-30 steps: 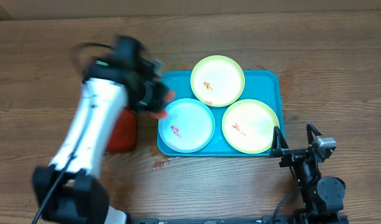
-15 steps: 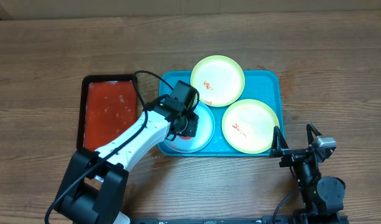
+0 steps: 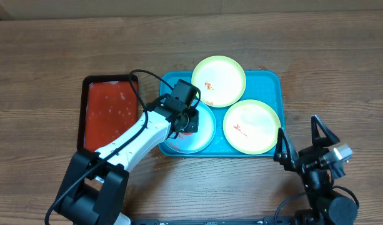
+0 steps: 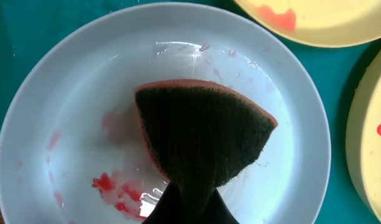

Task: Clean dirty plates on tray and stack at the side
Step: 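Reach the right gripper to the white plate's rim and grasp it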

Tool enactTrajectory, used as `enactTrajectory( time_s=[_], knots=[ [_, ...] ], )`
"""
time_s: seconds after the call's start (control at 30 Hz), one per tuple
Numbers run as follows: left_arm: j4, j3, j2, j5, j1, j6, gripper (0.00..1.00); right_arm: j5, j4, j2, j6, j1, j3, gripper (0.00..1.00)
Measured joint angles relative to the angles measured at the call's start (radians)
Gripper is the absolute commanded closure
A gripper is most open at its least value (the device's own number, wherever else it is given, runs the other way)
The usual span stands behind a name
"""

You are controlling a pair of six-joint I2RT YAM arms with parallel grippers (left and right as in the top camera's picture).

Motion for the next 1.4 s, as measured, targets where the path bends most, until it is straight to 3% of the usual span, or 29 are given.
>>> enactTrajectory(
  time_s=[0.1,0.2,0.4,0.57,0.6,0.63,0.67,0.8,1.13,1.4],
  knots=[
    [0.0,0.0,0.0,-0.004,0.0,-0.002,0.96,-0.048,-0.096,0.018,0.01,0.0,0.048,0.0],
    [0.002,0.0,0.0,-0.007,0.0,-0.01,0.96,-0.081,-0.364,0.141,-0.017,0.0,0.216,0.0],
    [0.016,-0.002,0.0,-0.011,0.0,-0.015,0.96,-0.196,-0.925,0.75,-0.17,0.0,0.808,0.0],
    [0.016,-0.004,0.0,-0.011,0.0,-0.019,0.96,-0.299,-1.167,1.263,-0.216,0.0,1.231,0.0],
    [0.017,-0.004,0.0,-0.011,0.0,-0.023,0.96,-0.323,-1.204,1.347,-0.215,0.0,1.29,0.09],
    [0.017,-0.005,0.0,-0.011,0.0,-0.027,0.96,-0.353,-1.231,1.442,-0.22,0.001,1.343,0.29],
    [0.016,-0.005,0.0,-0.01,0.0,-0.031,0.96,-0.378,-1.25,1.524,-0.237,0.003,1.384,0.37],
    [0.016,-0.005,0.0,-0.01,0.0,-0.045,0.96,-0.399,-1.266,1.74,-0.288,0.038,1.462,0.49],
    [-0.013,-0.005,0.0,-0.004,0.042,-0.142,0.96,-0.26,-1.213,1.875,-0.468,0.243,1.468,0.57],
    [-0.026,-0.005,0.0,0.018,0.064,-0.167,0.96,-0.223,-1.164,1.979,-0.573,0.298,1.482,0.62]
  ],
)
